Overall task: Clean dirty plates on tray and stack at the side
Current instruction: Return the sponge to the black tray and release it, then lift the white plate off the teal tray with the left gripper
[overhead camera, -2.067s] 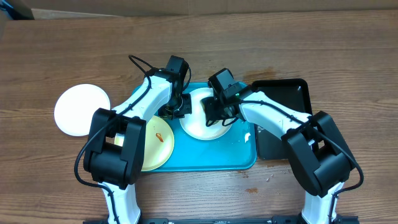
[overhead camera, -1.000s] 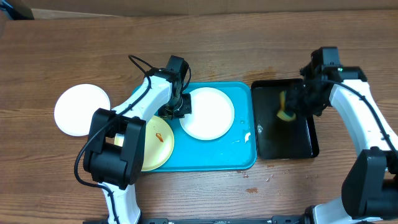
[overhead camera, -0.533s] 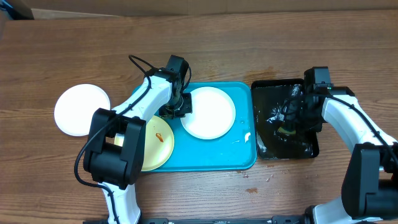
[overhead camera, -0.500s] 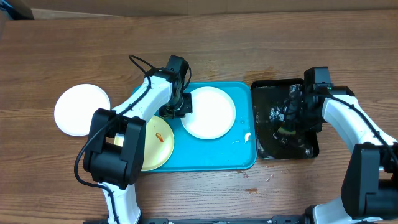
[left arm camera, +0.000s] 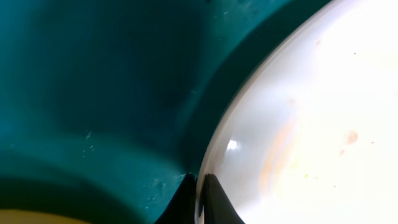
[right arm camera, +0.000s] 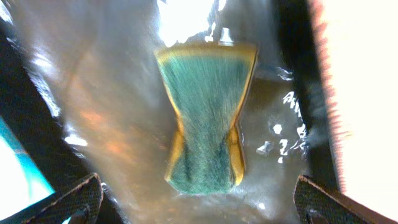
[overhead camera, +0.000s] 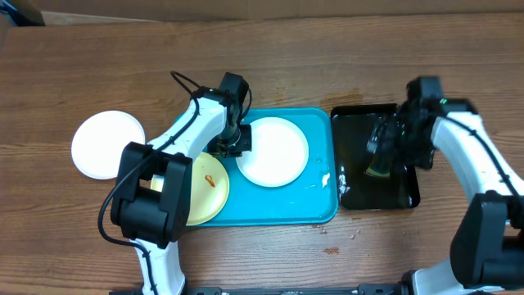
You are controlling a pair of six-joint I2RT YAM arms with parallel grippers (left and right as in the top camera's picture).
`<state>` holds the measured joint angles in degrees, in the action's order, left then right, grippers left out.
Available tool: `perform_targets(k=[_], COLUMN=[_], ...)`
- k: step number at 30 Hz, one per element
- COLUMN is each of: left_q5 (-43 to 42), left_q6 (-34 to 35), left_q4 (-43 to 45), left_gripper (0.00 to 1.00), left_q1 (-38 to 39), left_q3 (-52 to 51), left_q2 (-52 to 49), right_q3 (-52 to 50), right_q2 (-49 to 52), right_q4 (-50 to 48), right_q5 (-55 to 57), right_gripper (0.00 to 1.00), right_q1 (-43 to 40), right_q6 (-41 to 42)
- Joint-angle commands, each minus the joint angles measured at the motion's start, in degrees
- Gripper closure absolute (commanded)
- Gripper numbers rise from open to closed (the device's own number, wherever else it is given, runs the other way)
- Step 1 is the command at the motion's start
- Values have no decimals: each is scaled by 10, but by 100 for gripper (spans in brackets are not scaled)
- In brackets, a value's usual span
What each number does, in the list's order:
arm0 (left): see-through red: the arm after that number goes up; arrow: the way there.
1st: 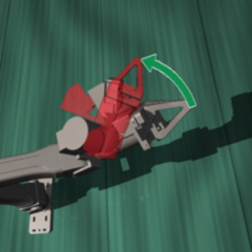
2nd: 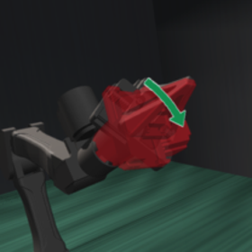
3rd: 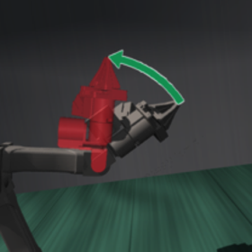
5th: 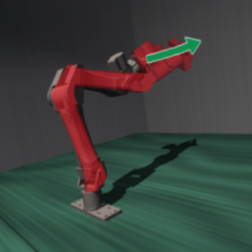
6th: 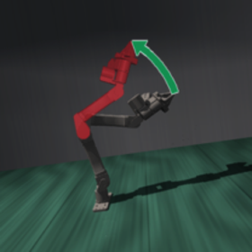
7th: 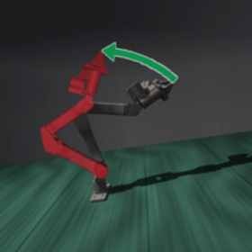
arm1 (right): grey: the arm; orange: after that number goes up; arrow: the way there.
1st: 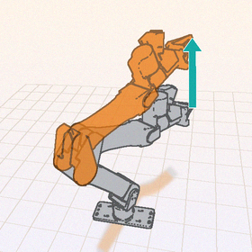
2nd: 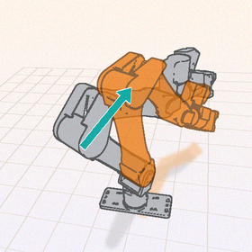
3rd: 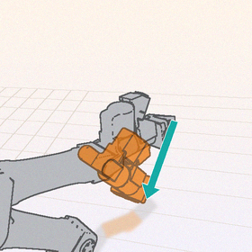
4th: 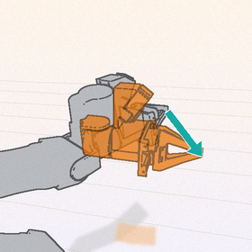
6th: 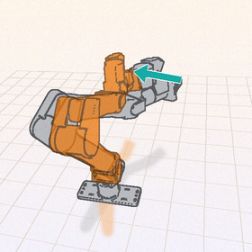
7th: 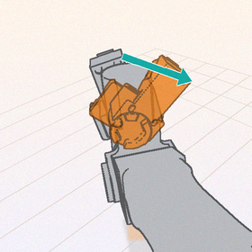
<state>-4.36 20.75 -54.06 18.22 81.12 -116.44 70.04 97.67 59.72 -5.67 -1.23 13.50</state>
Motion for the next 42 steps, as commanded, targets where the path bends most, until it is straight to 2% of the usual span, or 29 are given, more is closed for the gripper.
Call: perform_targets(k=[1, 4, 10, 16, 21, 31, 35, 42], left_q5=[44, 46, 29, 28, 23, 16, 59, 216], left_q6=[-15, -15, -15, -15, -15, 15, 37, 48], left_q4=[-20, -34, -74, -104, -130, -67, -32, 13], left_gripper=[96, 96, 96, 96, 96, 96, 96, 96], left_q1=[-5, -5, -5, -9, -4, 59, 105, 200], left_q3=[35, 56, 95, 136, 187, 200, 200, 200], left_q2=[-13, -2, 46, 102, 110, 110, 109, 109], right_q3=[81, 111, 116, 116, 116, 116, 116, 116], right_q2=[-14, -14, -13, -13, -13, -13, -13, -13], right_q4=[16, 19, 16, 15, 15, 15, 15, 15], right_q5=[2, 25, 167, 166, 166, 166, 166, 166], right_gripper=[0, 0, 0, 0, 0, 0, 0, 0], right_q1=[-17, -35, -79, -94, -94, -94, -94, -94], right_q6=[2, 27, 43, 43, 43, 43, 43, 43])
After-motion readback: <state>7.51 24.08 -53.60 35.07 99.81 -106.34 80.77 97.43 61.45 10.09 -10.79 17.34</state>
